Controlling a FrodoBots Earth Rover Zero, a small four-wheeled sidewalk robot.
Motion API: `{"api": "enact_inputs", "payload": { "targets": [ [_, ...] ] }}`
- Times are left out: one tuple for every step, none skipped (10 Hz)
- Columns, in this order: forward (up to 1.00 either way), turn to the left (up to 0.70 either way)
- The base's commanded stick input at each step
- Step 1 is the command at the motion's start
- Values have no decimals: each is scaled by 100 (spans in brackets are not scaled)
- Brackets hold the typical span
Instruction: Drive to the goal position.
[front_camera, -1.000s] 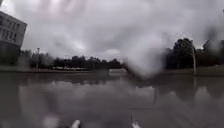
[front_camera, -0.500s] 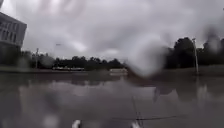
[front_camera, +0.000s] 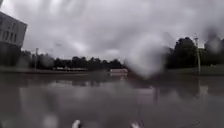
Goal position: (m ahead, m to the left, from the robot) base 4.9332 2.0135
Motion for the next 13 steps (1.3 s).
{"api": "enact_inputs", "payload": {
  "targets": [
    [70,0],
    [70,0],
    [70,0],
    [70,0],
    [70,0],
    [70,0],
    [70,0],
    [70,0],
    [70,0],
    [70,0],
    [70,0],
    [70,0],
    [70,0]
  ]
}}
